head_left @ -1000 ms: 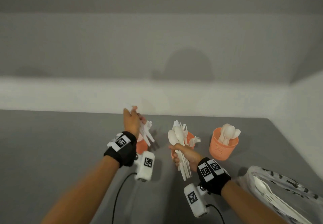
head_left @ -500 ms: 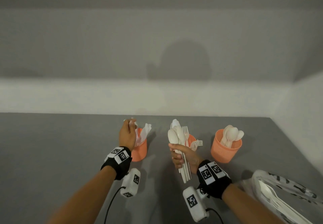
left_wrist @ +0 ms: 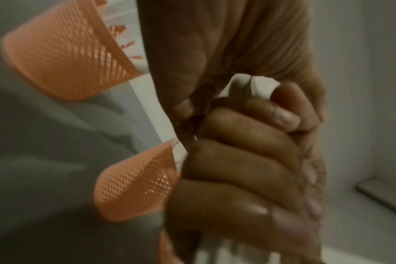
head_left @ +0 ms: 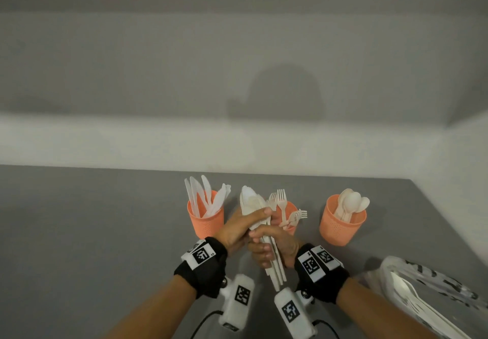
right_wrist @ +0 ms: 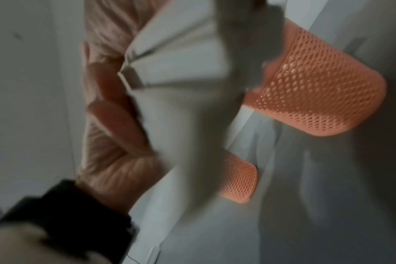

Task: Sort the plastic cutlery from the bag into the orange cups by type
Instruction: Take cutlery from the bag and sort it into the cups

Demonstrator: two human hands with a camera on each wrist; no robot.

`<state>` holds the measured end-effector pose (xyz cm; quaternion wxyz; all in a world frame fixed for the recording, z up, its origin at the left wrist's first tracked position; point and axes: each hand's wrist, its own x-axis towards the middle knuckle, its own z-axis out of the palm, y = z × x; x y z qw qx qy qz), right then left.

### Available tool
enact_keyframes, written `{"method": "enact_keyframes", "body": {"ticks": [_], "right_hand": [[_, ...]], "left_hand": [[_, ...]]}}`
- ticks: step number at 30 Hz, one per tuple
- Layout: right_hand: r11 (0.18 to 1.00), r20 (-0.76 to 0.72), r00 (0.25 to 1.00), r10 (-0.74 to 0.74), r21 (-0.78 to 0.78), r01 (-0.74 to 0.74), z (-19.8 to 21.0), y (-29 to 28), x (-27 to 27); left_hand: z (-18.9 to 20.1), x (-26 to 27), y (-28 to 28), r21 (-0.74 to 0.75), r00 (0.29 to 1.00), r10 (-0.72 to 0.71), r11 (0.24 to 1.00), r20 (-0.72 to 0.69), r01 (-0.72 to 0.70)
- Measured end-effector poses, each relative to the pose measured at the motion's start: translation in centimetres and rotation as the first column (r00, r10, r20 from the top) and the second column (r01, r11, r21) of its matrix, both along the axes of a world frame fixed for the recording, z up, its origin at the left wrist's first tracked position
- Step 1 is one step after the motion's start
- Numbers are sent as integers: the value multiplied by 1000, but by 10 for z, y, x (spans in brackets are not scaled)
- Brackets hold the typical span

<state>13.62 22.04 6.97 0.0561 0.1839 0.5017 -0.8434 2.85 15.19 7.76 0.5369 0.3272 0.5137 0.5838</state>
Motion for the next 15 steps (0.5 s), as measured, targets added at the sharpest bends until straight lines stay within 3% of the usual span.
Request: {"method": "enact_keyframes", "body": {"ticks": [3,5,9,11,15], "right_hand": [[998,20,998,-61,16,60,3,-1,2],[975,24,983,-182,131,178,5,0,3],[840,-50,930,-365,412,352,2,3,-1],[813,-70,910,-408,425,397,0,1,-2],[829,-41,920,-390,419,370,1,-2,3]], "left_hand": [[7,9,7,-15,991,75,997,-109,-78],[12,11,13,11,964,188,982,-190,-189],[13,16,23,39,889,429,902,-156,-429],[13,20,27,37,878,438,897,-194,-440],[15,17,26,30,939,270,962,-212,-270]]}}
